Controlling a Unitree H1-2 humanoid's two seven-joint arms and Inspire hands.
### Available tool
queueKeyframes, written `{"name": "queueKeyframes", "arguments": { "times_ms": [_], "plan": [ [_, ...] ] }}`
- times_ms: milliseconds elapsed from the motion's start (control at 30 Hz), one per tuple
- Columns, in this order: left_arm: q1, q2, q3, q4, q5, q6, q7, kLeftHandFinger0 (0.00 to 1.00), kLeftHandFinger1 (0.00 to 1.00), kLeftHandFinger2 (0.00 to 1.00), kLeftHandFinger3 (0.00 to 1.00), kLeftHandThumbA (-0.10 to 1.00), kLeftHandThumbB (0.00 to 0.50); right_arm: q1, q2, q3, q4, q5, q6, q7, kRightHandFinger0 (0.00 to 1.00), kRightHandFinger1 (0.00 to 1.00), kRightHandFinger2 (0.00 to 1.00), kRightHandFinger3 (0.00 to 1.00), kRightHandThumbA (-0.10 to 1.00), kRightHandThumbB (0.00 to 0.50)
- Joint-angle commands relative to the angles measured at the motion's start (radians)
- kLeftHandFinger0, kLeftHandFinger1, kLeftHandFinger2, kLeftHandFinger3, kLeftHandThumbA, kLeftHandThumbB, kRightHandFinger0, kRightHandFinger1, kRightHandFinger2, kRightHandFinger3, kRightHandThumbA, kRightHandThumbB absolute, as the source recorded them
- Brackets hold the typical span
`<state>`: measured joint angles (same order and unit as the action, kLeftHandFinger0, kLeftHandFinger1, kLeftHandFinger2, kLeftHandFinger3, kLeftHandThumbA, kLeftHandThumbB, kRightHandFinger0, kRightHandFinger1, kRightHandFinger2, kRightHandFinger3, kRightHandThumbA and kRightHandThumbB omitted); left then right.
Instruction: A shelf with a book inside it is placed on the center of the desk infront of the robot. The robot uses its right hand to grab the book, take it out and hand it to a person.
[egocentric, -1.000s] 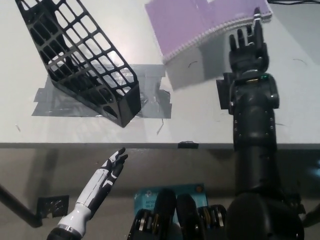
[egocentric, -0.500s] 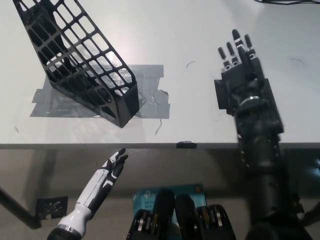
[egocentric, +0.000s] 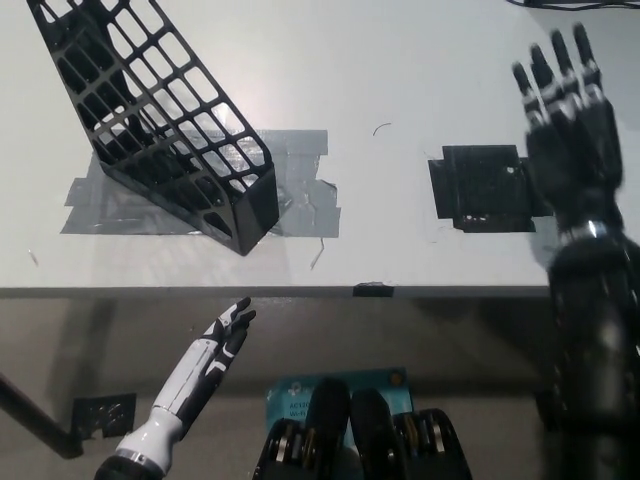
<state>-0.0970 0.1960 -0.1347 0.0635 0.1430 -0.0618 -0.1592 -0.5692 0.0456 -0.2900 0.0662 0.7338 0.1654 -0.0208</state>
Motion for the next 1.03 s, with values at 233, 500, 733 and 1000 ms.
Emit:
{"name": "queueKeyframes", "arguments": {
  "times_ms": [233, 500, 733, 1000],
  "plan": [
    [0.025, 0.0, 0.009, -0.042, -0.012, -0.021, 0.003, 1.0, 1.0, 1.0, 1.0, 0.99, 0.368, 0.574, -0.13, 0.294, -0.601, -0.232, -0.148, 0.27, 1.0, 1.0, 1.0, 1.0, 1.0, 0.441],
    [0.083, -0.012, 0.012, -0.039, -0.03, -0.051, 0.009, 1.0, 1.0, 1.0, 1.0, 1.0, 0.399, 0.643, -0.159, 0.34, -0.339, -0.35, -0.206, 0.214, 1.0, 1.0, 1.0, 1.0, 1.0, 0.405],
    [0.132, -0.029, 0.018, -0.036, -0.026, -0.092, 0.028, 1.0, 1.0, 1.0, 1.0, 1.0, 0.392, 0.65, -0.161, 0.376, -0.159, -0.401, -0.253, 0.219, 1.0, 1.0, 1.0, 1.0, 1.0, 0.387],
    [0.17, -0.053, 0.036, -0.023, -0.036, -0.132, 0.038, 1.0, 1.0, 1.0, 1.0, 1.0, 0.366, 0.673, -0.172, 0.388, -0.108, -0.438, -0.275, 0.235, 1.0, 1.0, 1.0, 1.0, 1.0, 0.383]
  ]
}}
